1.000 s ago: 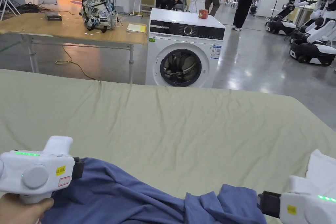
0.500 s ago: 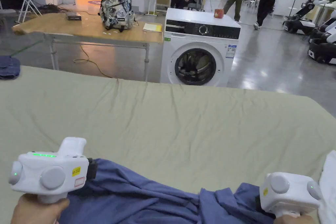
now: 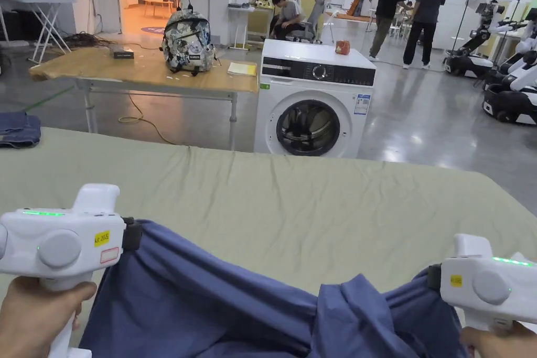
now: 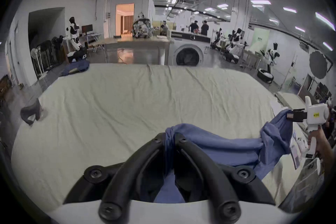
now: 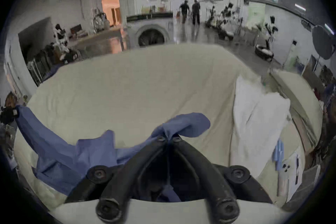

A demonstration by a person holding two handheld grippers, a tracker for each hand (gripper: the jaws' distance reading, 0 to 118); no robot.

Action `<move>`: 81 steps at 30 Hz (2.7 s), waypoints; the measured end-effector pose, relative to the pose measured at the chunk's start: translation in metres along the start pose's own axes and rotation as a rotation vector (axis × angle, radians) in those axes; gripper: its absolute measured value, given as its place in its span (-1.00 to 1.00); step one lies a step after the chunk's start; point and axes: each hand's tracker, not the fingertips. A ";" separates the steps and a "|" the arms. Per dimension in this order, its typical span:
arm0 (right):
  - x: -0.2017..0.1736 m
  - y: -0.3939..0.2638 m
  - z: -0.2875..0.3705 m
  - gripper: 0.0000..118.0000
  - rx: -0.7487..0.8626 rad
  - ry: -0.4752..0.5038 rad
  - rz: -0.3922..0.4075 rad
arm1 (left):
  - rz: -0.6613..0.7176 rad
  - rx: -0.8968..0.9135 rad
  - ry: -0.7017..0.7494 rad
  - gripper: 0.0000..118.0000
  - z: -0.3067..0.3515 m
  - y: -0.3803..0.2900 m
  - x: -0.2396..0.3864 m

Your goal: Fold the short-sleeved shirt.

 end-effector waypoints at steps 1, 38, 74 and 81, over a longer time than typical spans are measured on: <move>-0.002 0.007 0.011 -1.00 0.037 -0.001 0.010 | 0.004 0.007 -0.002 -0.95 0.008 0.007 -0.003; -0.083 0.334 0.180 -1.00 0.654 -0.089 0.083 | 0.029 0.400 0.154 -0.95 0.139 0.319 -0.038; -0.041 0.047 0.222 -1.00 0.540 -0.069 0.115 | -0.010 0.266 0.085 -0.95 0.157 0.032 -0.023; -0.014 -0.049 0.264 -1.00 0.511 -0.051 0.094 | 0.001 0.293 0.054 -0.95 0.216 -0.044 -0.020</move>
